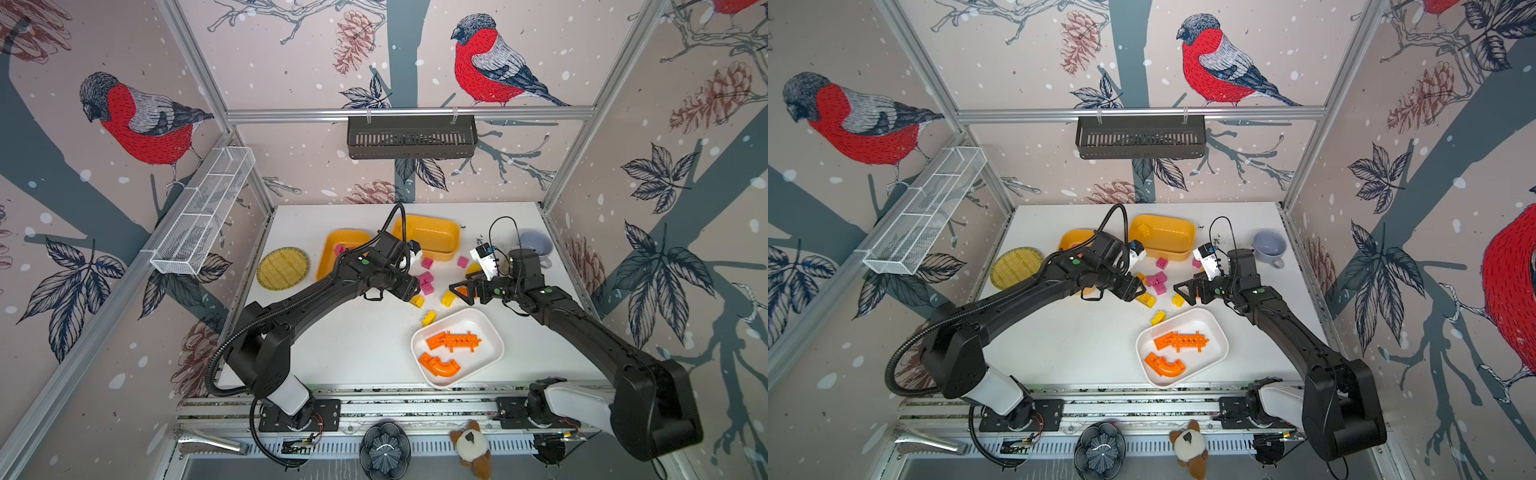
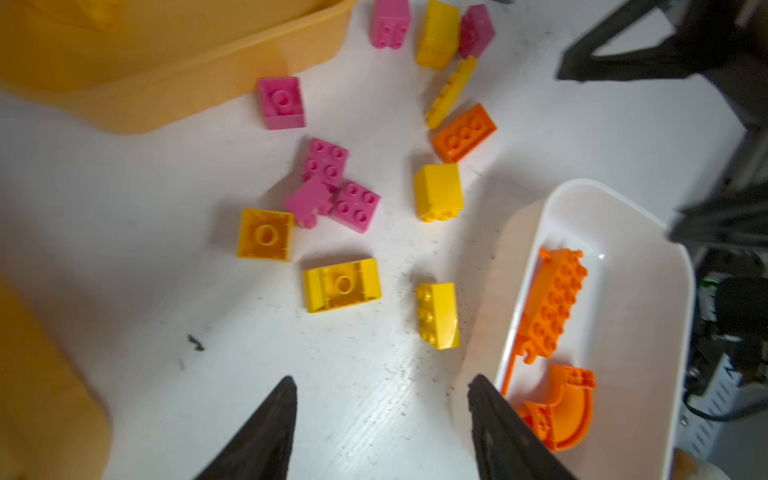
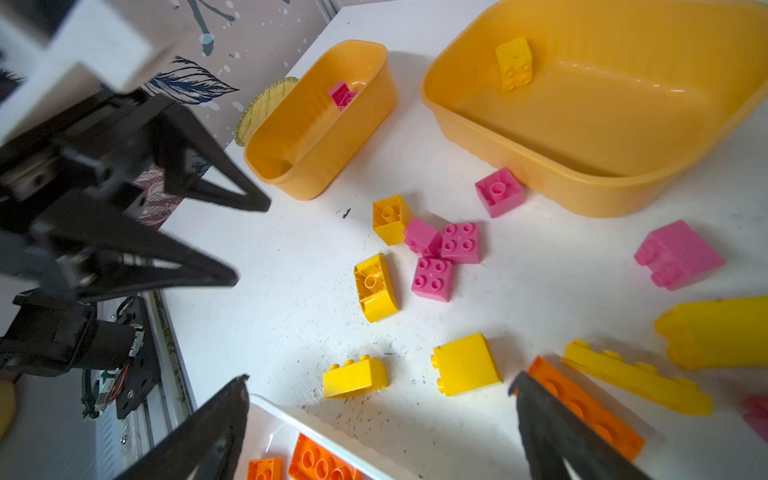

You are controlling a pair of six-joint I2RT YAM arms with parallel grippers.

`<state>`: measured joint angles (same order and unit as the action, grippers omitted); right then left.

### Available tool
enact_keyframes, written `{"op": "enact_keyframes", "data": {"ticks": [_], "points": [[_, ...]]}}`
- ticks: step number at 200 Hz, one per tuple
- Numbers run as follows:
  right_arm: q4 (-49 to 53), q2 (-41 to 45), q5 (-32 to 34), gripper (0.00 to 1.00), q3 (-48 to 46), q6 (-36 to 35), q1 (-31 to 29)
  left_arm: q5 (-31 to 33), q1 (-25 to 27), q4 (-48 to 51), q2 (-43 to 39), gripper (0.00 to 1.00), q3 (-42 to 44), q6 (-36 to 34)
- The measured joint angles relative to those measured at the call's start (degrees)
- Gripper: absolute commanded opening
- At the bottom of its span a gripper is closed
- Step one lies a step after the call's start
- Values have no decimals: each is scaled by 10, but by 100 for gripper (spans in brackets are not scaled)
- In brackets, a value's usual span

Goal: Sort the legos into containers by color
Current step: 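Move the left gripper back over the pink and yellow bricks, then grasp a yellow brick with the left gripper and lift it toward the larger tub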

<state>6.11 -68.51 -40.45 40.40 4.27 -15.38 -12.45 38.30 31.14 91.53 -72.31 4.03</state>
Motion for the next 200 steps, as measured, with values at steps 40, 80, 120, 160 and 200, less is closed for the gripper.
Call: {"op": "enact_keyframes", "data": {"ticks": [40, 80, 120, 160, 200], "points": [[-5, 0, -4, 99, -2, 1, -26, 66, -24, -12, 72, 67, -24, 3], [-10, 0, -1, 99, -6, 16, -48, 96, -25, -30, 153, 69, -61, -22], [-14, -2, 7, 99, -12, 18, -51, 94, -25, -52, 186, 68, -68, -41], [-19, -1, 15, 99, -19, 18, -51, 79, -20, -67, 218, 64, -83, -59], [-19, 1, 17, 99, -25, 18, -50, 81, -13, -69, 249, 43, -93, -76]]}}
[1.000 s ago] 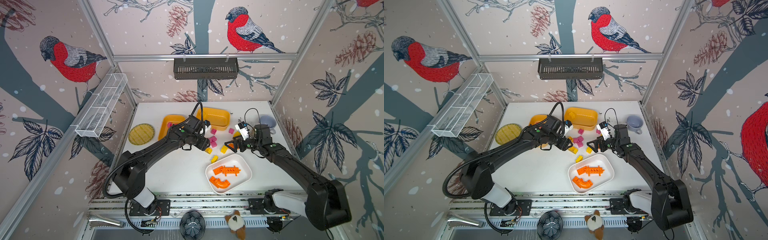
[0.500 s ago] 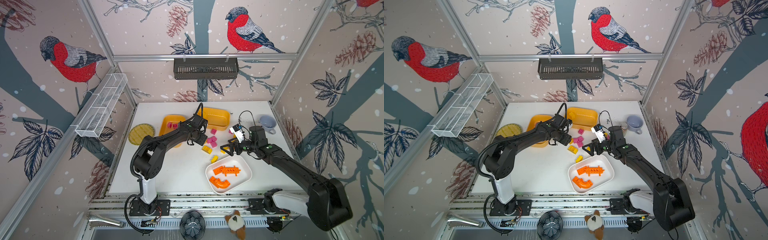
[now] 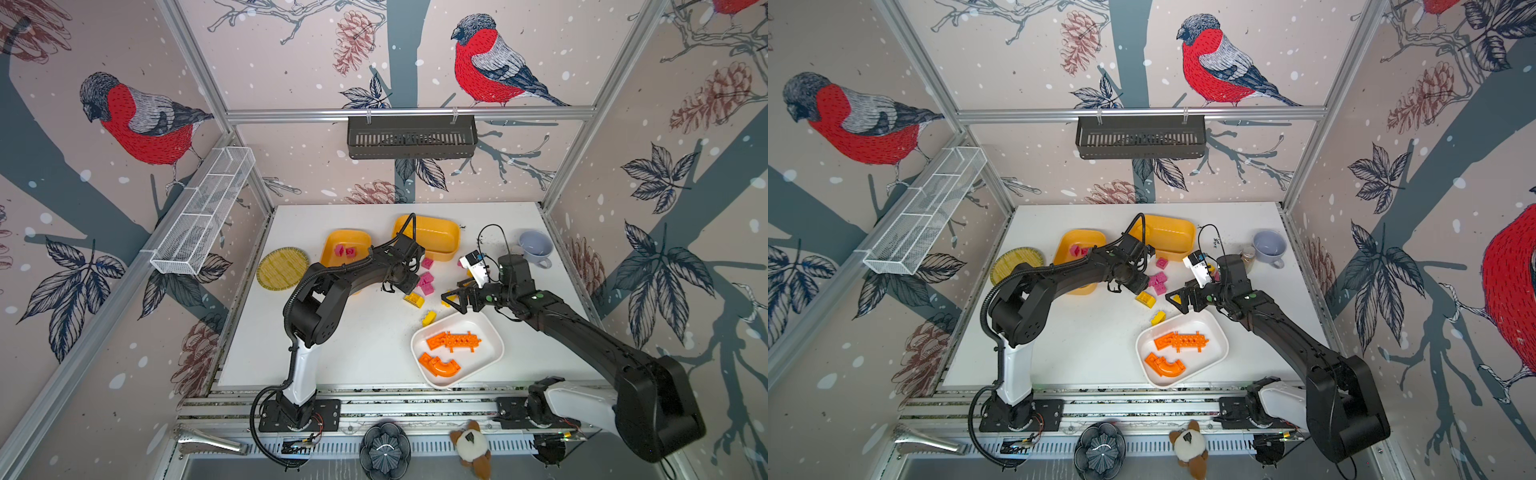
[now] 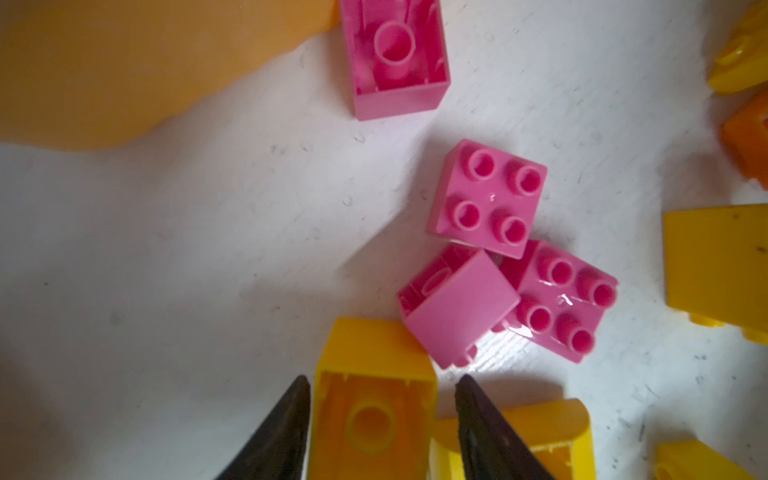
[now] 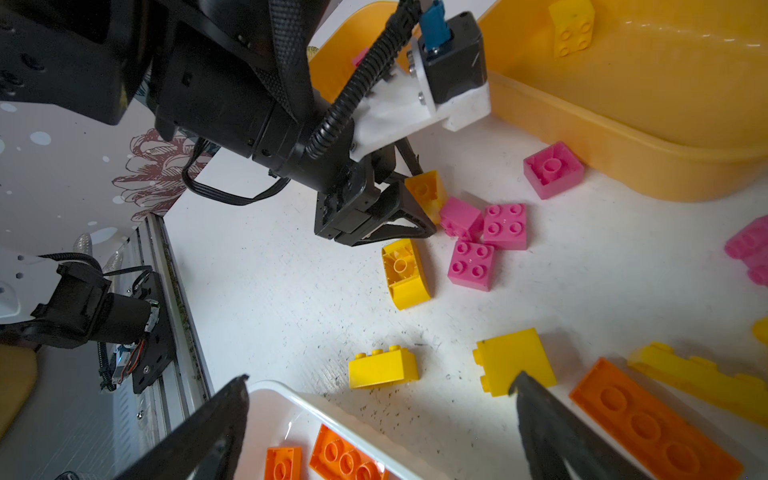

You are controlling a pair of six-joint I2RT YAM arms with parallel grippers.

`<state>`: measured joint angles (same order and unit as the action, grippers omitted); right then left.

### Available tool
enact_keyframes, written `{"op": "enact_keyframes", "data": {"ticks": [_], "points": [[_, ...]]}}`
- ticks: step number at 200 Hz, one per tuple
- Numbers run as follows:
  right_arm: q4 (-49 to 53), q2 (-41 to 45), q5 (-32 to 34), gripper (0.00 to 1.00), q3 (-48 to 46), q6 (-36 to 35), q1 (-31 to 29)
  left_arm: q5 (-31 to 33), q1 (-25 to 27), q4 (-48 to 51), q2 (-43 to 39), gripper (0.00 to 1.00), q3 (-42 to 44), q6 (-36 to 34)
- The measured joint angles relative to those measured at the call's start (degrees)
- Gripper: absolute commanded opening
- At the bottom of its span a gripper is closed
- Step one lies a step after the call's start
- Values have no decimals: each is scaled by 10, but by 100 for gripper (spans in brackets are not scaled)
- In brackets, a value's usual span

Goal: Sort the legos into containers by color
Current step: 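Grasp a yellow brick with the left gripper and lift it toward the larger tub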

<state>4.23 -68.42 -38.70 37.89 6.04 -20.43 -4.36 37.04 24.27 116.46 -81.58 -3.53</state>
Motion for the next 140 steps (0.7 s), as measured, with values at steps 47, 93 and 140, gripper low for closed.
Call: {"op": "enact_keyframes", "data": {"ticks": [47, 93, 140], "points": [[1, 7, 2, 99, -3, -2, 9, 13, 0, 2, 1, 26, -16, -14], [2, 12, 2, 99, -4, -4, 26, 0, -5, 31, -12, 27, -88, -13], [2, 4, 0, 100, 5, -5, 35, 5, -24, 8, 10, 28, -181, 11]]}}
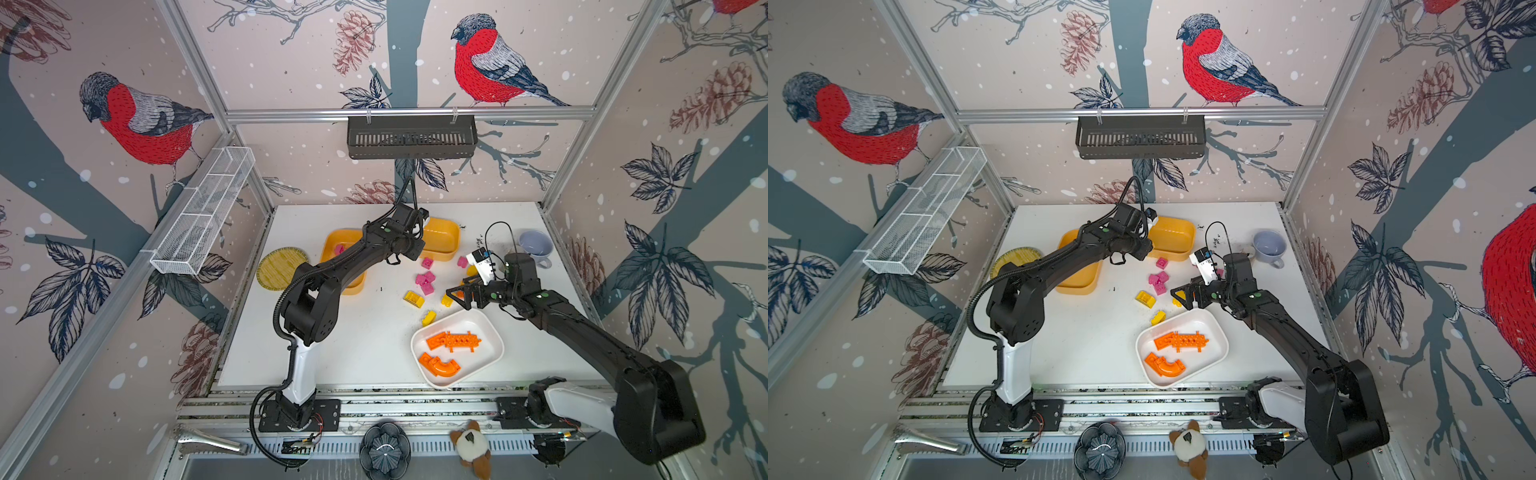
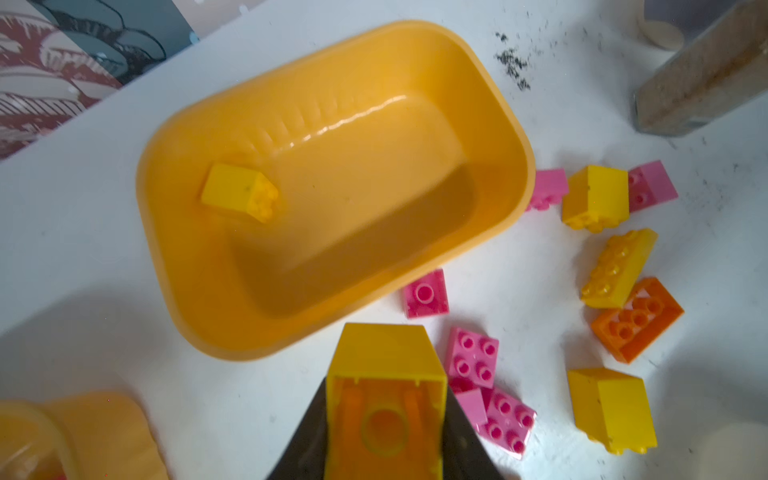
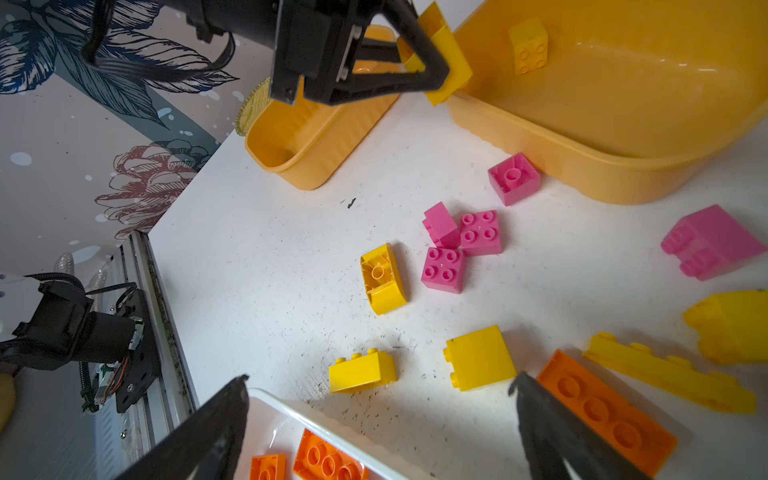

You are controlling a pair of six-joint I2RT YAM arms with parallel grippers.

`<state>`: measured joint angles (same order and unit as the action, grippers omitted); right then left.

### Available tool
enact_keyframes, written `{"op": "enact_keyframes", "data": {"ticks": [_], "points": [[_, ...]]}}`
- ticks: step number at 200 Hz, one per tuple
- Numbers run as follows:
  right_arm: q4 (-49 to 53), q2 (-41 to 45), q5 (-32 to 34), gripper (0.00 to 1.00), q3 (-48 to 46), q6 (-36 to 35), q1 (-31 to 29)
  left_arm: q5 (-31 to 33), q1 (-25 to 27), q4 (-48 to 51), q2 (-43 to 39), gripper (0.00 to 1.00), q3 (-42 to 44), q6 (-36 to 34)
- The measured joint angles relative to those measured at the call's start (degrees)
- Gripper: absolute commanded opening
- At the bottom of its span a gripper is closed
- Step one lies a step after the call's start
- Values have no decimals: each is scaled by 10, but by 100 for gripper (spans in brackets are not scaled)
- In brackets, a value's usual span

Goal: Sort the legos into containers by color
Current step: 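Grasp a yellow brick with the left gripper and lift it toward the larger tub, then open the left gripper to drop the yellow brick into the larger tub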

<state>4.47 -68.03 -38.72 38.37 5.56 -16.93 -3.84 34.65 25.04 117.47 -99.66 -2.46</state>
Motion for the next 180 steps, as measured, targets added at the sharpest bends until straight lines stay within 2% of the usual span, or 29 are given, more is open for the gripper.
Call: {"op": "enact_keyframes", "data": {"ticks": [74, 84, 108, 126, 134, 154, 180], "points": [[2, -7, 0, 100, 21, -12, 12, 59, -12, -97, 116, 29, -86, 49], [3, -7, 0, 99, 23, -12, 13, 70, -17, -97, 135, 31, -108, 53], [12, -7, 0, 100, 26, -13, 17, 101, -23, -87, 172, 45, -153, 56], [16, -6, 0, 100, 26, -13, 20, 111, -22, -73, 176, 62, -169, 56], [16, -6, 0, 99, 26, -13, 21, 114, -22, -68, 176, 66, -176, 56], [18, -5, 0, 99, 26, -13, 22, 109, -22, -46, 165, 67, -183, 56], [20, -2, 0, 99, 26, -13, 23, 65, -22, 14, 130, 68, -181, 55]]}}
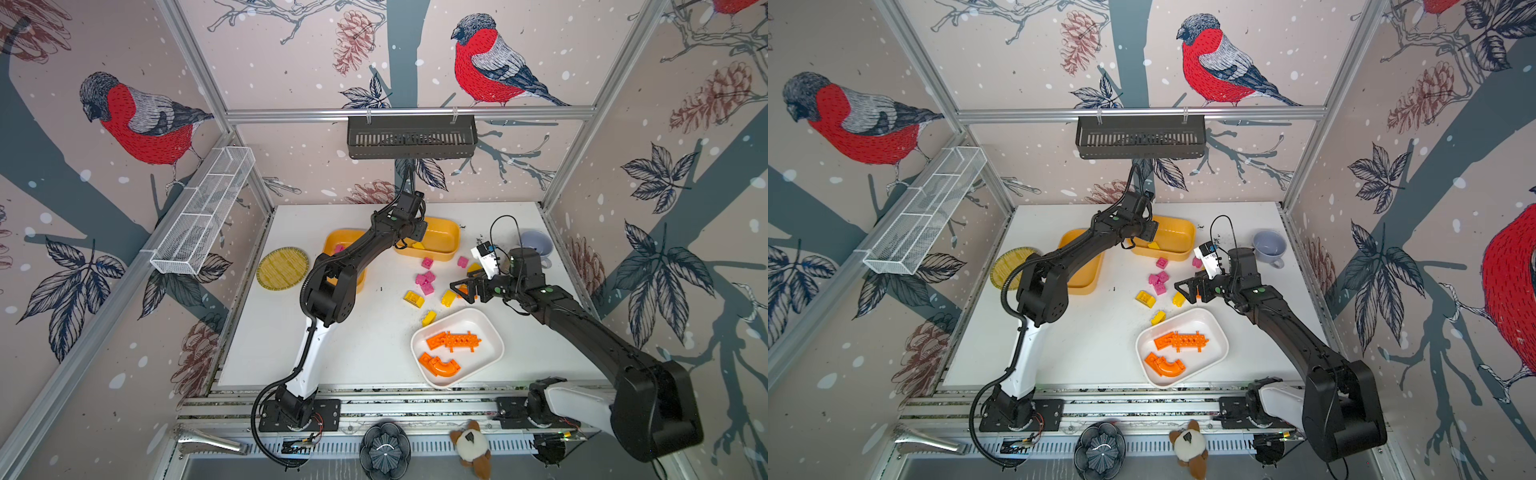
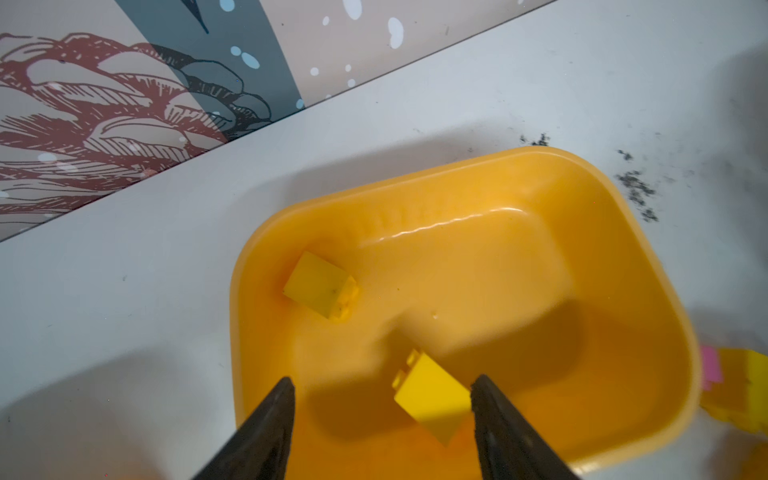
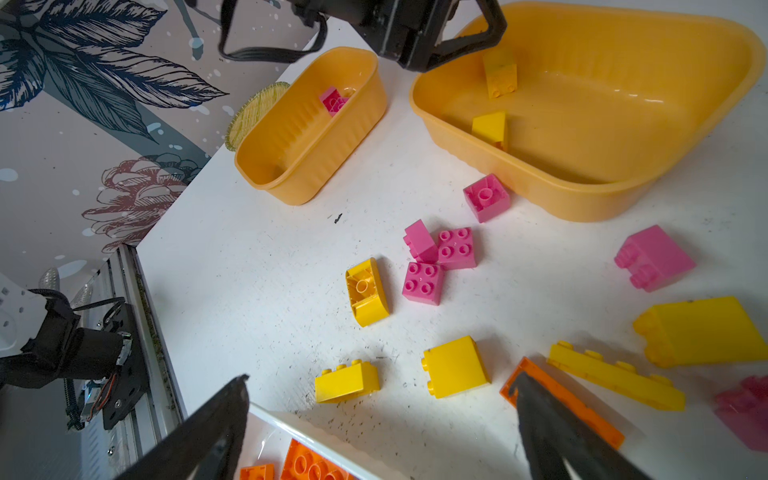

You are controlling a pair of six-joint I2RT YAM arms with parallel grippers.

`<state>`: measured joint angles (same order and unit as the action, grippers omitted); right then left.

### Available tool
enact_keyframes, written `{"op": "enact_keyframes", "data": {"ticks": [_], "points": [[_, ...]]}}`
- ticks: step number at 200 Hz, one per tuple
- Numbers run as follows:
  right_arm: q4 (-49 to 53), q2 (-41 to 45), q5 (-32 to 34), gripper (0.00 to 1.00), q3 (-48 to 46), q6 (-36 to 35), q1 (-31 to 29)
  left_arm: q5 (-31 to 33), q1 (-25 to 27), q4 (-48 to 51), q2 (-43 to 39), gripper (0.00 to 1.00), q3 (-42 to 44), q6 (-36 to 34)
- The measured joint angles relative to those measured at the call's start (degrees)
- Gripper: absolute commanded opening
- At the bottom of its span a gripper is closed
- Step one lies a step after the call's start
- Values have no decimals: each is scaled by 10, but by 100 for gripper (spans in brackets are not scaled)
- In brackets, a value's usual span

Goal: Sort the legos into containers by color
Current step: 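Open the left gripper to drop the yellow brick into the larger tub, then move the left gripper back down over a sloped yellow brick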

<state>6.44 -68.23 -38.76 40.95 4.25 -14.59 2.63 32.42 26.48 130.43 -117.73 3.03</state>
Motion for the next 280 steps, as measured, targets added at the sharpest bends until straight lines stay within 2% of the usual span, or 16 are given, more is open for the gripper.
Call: {"op": "enact_keyframes", "data": {"ticks": [16, 36, 63, 82, 102, 150, 197, 226, 280], "points": [[0, 2, -1, 99, -3, 0, 0, -21, 4, 26, -41, 68, 36, 2], [0, 3, -2, 99, -10, 1, 0, -35, 17, 49, -106, 68, 121, 13], [0, 5, -2, 99, -17, 1, -1, -56, 56, 68, -189, 67, 223, 24], [-1, 7, -2, 99, -21, 1, -2, -71, 90, 72, -229, 66, 280, -11], [-3, 7, -3, 99, -27, 1, -4, -102, 110, 80, -251, 65, 327, -79], [-6, 14, -4, 99, -36, 5, -18, -133, 111, 116, -242, 63, 358, -261], [-9, 45, -2, 99, -54, 18, -23, -133, 105, 113, -217, 63, 366, -391], [-8, 60, 1, 99, -63, 18, -24, -124, 105, 110, -183, 63, 357, -436], [-7, 64, 3, 100, -68, 18, -22, -98, 105, 81, -149, 61, 347, -476]]}}
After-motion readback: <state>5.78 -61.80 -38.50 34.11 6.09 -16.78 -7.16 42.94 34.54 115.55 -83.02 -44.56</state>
